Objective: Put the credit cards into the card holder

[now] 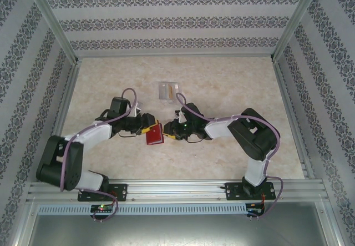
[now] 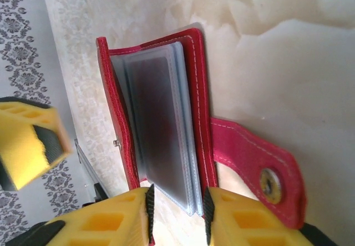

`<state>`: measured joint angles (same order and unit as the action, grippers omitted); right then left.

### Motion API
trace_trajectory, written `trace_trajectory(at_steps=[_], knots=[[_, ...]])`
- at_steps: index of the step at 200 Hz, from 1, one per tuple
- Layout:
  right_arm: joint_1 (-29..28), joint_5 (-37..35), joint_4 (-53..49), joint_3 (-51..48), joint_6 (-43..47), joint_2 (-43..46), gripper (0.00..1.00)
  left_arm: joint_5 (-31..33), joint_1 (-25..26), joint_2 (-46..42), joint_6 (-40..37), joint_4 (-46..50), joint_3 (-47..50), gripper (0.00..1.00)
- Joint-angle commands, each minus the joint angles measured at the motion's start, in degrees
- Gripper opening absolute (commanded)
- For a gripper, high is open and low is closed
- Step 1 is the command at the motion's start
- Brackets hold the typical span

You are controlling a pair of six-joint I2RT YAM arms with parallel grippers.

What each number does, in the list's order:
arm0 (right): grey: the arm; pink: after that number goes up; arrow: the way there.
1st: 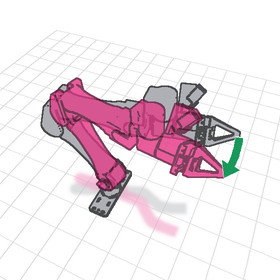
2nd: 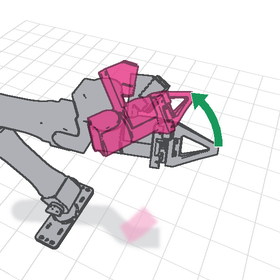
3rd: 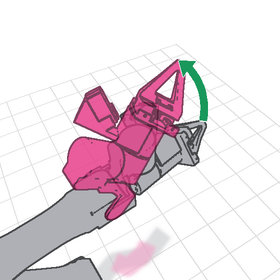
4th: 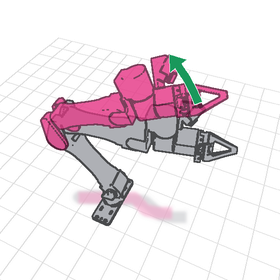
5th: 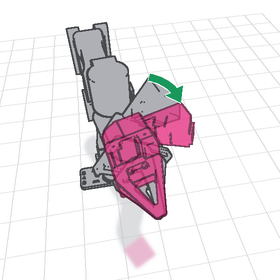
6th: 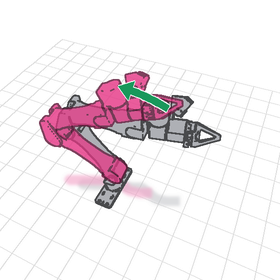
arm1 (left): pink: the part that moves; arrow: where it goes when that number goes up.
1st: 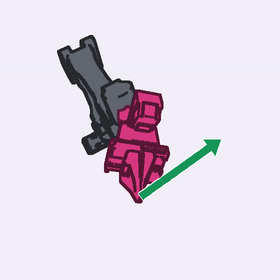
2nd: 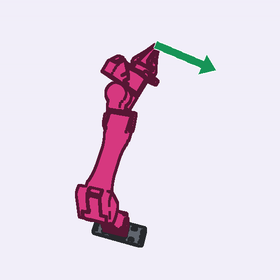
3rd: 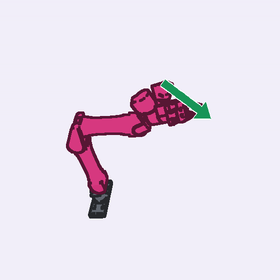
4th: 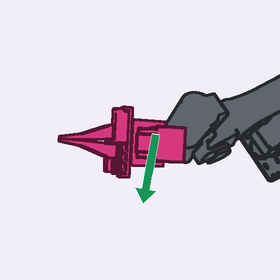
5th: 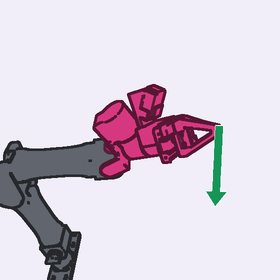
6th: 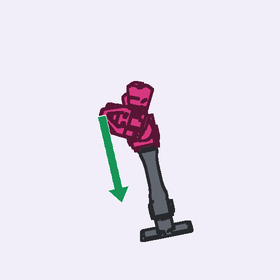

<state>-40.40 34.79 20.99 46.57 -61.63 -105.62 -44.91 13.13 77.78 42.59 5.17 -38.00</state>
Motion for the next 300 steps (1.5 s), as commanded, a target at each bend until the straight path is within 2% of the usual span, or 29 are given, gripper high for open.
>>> trace_trajectory(at_steps=[1, 12, 26, 32, 77, 108, 124, 164, 240, 266, 300], knots=[[-0.73, -0.94, -2.55, 2.4, 2.07, -0.39, 0.27, 11.22, -1.36, -5.78, -1.59, 13.4, -3.23, 0.69], [-0.81, -0.86, -2.55, 2.89, 2.11, -1.0, 0.24, 16.72, -2.44, -6.61, -0.36, 18.89, -3.62, 0.69], [-0.91, -0.77, -2.67, 3.56, 2.25, -1.66, 0.2, 20.65, -4.02, -6.05, 0.57, 22.24, -2.71, 0.52], [-0.88, -0.77, -2.84, 3.9, 2.21, -1.93, 0.2, 21.08, -4.46, -5.45, 0.79, 22.27, -2.13, 0.49], [-1.44, -0.95, -5.31, 6.31, 3.4, -3.74, 0.2, 14.81, -4.76, 1.67, 1.51, 14.47, 0.41, 0.47], [-1.88, -0.25, -3.33, 6.81, 2.32, -4.24, 0.21, 13.28, -4.6, 3.91, 1.8, 10.11, 1.71, 0.27], [-2.16, -0.33, -2.31, 6.39, 1.47, -3.51, 0.28, 11.93, -4.59, 5.18, 2.36, 7.58, 2.32, 0.23], [-2.37, -0.33, -1.89, 6.33, 1.93, -1.65, 0.34, 9.82, -3.83, 8.24, 3.11, 3.27, 3.11, 0.09], [-3.93, 0.72, 2.24, 7.04, -1.04, -3.1, 0.37, 7.98, -3.51, 12.03, 3.99, -0.44, 3.51, 0.06], [-4.07, 0.82, 2.21, 7.39, -1.03, -3.05, 0.37, 5.45, -2.59, 14.08, 6.44, -5.99, 3.9, 0.06], [-4.32, 0.55, 2.32, 7.23, -0.97, -2.22, 0.36, 2.49, 1.0, 18.33, 10.21, -13.97, 2.15, 0.05]])
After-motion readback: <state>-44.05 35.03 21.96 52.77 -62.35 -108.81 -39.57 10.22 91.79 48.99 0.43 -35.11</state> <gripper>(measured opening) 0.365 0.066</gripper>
